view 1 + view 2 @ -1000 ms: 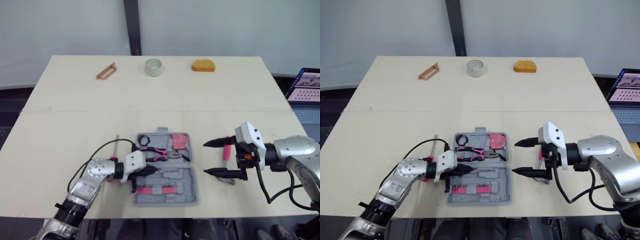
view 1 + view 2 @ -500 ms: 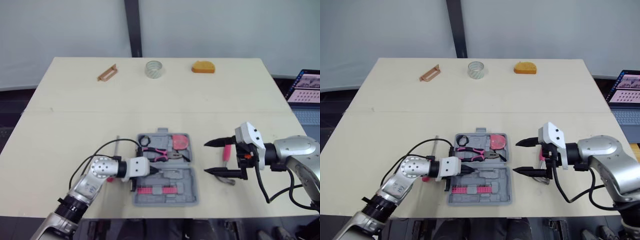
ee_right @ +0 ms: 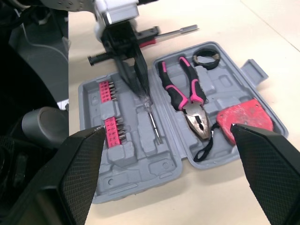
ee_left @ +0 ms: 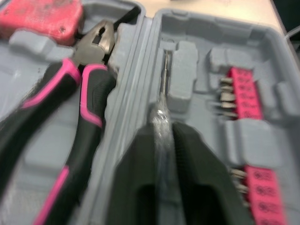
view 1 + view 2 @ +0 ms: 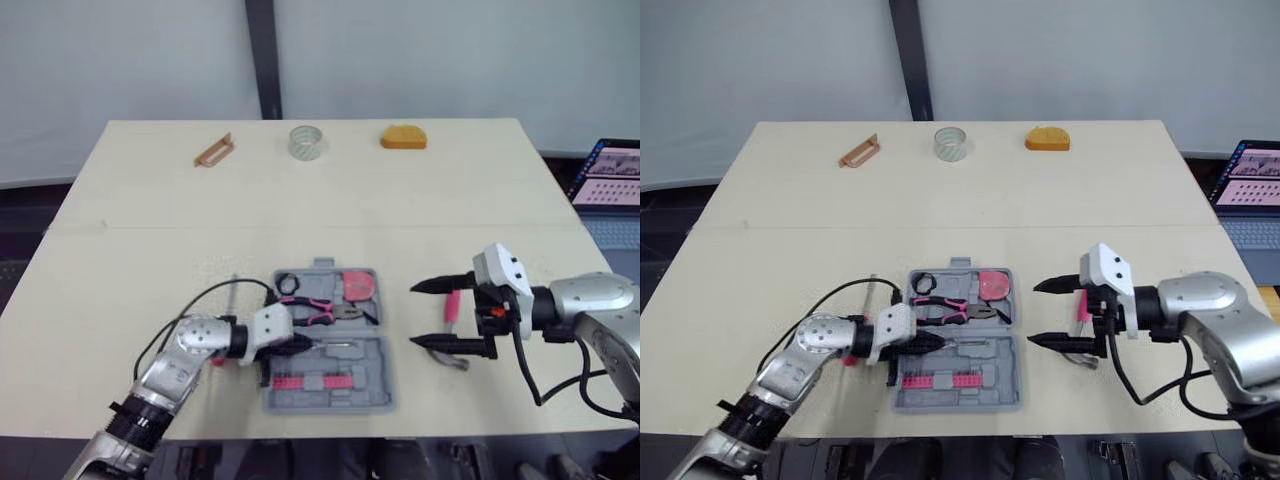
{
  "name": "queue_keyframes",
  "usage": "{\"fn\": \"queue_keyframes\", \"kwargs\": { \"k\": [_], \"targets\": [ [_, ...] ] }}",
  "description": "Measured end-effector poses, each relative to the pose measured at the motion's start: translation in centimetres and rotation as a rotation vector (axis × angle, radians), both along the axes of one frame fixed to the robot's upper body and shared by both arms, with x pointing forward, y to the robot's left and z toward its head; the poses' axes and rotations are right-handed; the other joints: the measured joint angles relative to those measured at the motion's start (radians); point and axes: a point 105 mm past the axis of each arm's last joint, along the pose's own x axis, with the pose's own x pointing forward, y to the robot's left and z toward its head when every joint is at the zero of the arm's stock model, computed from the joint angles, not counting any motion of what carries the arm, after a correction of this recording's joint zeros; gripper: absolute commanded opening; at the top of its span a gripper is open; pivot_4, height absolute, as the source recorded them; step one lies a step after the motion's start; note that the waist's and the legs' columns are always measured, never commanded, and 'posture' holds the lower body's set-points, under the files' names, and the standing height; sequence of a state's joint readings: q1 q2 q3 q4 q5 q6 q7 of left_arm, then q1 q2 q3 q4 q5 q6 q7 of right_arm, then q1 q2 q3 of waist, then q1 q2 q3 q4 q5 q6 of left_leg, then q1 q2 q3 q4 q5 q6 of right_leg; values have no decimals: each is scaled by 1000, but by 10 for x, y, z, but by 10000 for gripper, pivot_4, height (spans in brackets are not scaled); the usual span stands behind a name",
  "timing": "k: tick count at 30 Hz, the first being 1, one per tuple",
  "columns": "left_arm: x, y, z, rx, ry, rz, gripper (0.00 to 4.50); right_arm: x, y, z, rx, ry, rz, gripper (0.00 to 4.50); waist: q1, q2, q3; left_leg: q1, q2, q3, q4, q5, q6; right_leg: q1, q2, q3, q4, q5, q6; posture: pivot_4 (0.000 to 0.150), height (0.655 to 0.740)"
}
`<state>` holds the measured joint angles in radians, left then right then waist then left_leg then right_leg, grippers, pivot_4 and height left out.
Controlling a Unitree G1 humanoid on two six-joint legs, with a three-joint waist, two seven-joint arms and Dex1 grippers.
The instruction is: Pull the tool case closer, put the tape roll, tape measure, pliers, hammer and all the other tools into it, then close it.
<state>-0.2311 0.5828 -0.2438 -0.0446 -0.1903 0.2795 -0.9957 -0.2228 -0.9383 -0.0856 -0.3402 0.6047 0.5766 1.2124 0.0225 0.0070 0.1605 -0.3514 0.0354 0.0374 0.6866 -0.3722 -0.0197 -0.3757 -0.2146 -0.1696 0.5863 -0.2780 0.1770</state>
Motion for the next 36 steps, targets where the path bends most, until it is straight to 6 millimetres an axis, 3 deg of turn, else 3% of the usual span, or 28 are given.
{"fn": "queue_keyframes", "kwargs": {
  "k": [5, 6, 9, 12, 21, 28, 36],
  "targets": [
    [12, 29, 62, -149, -1, 130, 42500, 11, -20, 0, 57, 32, -116, 45000, 2, -2, 2, -1, 0, -1, 0, 0, 0, 0, 0, 0, -1, 0, 0, 1500, 7400],
    [15, 40, 77, -181, -25, 172, 44407, 15, -29, -3, 71, 45, -169, 45000, 2, -2, 2, 0, 0, -1, 0, 0, 0, 0, 0, 0, -1, 0, 0, 1500, 7400],
    [17, 81, 90, -190, -44, 341, 44407, 20, -57, -20, 114, 97, -328, 45000, -2, -1, 2, 1, 0, 0, -3, 0, 0, 0, 0, 0, -1, 0, 0, 1500, 7400],
    [10, 118, 81, -173, -26, 498, 44407, 23, -83, -38, 137, 138, -465, 45000, -9, 0, 3, 0, 0, 1, -4, 0, 0, -1, 0, 0, -2, 0, 0, 1500, 7400],
    [-31, 230, 66, -106, -73, 948, 44407, 30, -153, -57, 201, 30, -845, 45000, -17, 0, 4, 1, 0, 1, -4, 0, 0, -1, 0, 0, -3, 0, 0, 1500, 7400],
    [-53, 266, 38, -136, -85, 1148, 44407, 22, -190, -92, 211, -17, -1103, 45000, -24, 1, 4, 1, 0, 2, -5, 0, 0, -1, 0, 0, -3, 0, 0, 1500, 7400],
    [-49, 266, 38, -151, -124, 1160, 44407, 18, -201, -92, 191, -60, -1163, 45000, -26, 1, 4, 1, 0, 2, -5, 0, 0, -1, 0, 1, -3, 0, 0, 1500, 7400]
  ]
}}
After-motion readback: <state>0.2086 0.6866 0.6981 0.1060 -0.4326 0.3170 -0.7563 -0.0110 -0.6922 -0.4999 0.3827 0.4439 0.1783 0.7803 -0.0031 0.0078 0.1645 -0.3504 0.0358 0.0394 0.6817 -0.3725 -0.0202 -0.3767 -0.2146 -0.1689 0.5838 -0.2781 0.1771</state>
